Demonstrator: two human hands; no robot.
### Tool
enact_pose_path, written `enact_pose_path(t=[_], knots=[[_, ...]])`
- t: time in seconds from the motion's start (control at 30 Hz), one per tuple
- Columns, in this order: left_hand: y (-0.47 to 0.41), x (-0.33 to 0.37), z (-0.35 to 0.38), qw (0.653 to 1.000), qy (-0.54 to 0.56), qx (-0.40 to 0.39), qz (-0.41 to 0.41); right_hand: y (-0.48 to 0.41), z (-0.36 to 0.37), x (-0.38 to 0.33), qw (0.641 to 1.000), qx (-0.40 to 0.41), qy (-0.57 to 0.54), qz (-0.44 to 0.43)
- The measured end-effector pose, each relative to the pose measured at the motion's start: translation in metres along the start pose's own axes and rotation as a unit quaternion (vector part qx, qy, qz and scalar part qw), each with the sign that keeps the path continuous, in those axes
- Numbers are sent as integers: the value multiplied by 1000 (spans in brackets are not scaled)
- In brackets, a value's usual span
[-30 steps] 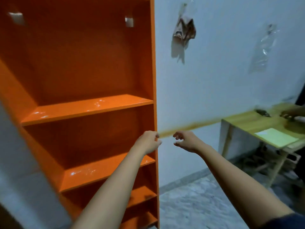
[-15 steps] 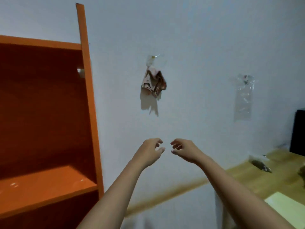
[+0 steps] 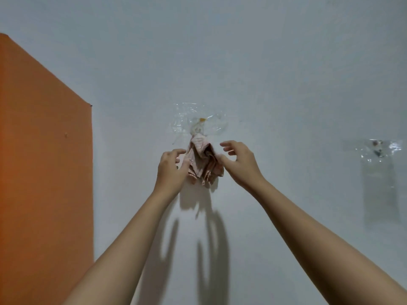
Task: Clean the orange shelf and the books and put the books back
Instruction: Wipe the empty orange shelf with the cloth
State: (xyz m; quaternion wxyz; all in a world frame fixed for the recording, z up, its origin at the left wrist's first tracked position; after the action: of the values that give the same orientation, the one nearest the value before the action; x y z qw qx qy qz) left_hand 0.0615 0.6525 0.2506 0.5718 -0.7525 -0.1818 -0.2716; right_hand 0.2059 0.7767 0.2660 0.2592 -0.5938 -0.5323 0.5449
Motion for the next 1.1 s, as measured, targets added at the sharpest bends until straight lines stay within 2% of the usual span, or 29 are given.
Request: enact_pose_path(t=[0.13, 0.3, 0.5, 0.67, 0.77, 0.93, 1.1], knots=[[-28, 0, 5, 1000, 28, 14, -1, -31, 26, 1, 1000, -24, -9, 12], [-41, -4, 17, 999, 51, -16, -11, -46, 52, 11, 997, -56, -8, 51], [-50, -5, 29, 997, 71, -39, -3, -56, 43, 11, 997, 18, -65, 32], [-43, 15, 34, 984, 148, -95, 4, -60, 6, -18, 993, 26, -107, -32], [-32, 30, 33, 975, 191, -116, 6, -48, -18, -29, 992, 2, -123, -35], [5, 45, 26, 958, 243, -144, -42, -1, -42, -33, 993, -25, -112, 12], [79, 48, 24, 923, 265, -269, -78, 78, -62, -51, 993, -29, -75, 81]])
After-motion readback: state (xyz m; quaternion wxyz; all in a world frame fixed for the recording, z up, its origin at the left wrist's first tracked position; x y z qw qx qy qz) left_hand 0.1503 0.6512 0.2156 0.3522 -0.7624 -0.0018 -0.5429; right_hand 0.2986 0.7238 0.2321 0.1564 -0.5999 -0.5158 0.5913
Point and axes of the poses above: each hand's wrist, its own y-axis away from the middle knuckle, its own z-axis out of the palm, x = y × z, the point moved 8 cm from there along -y, towards the middle knuckle, and after that the axes turned 6 degrees about -z, right-handed, at the moved point
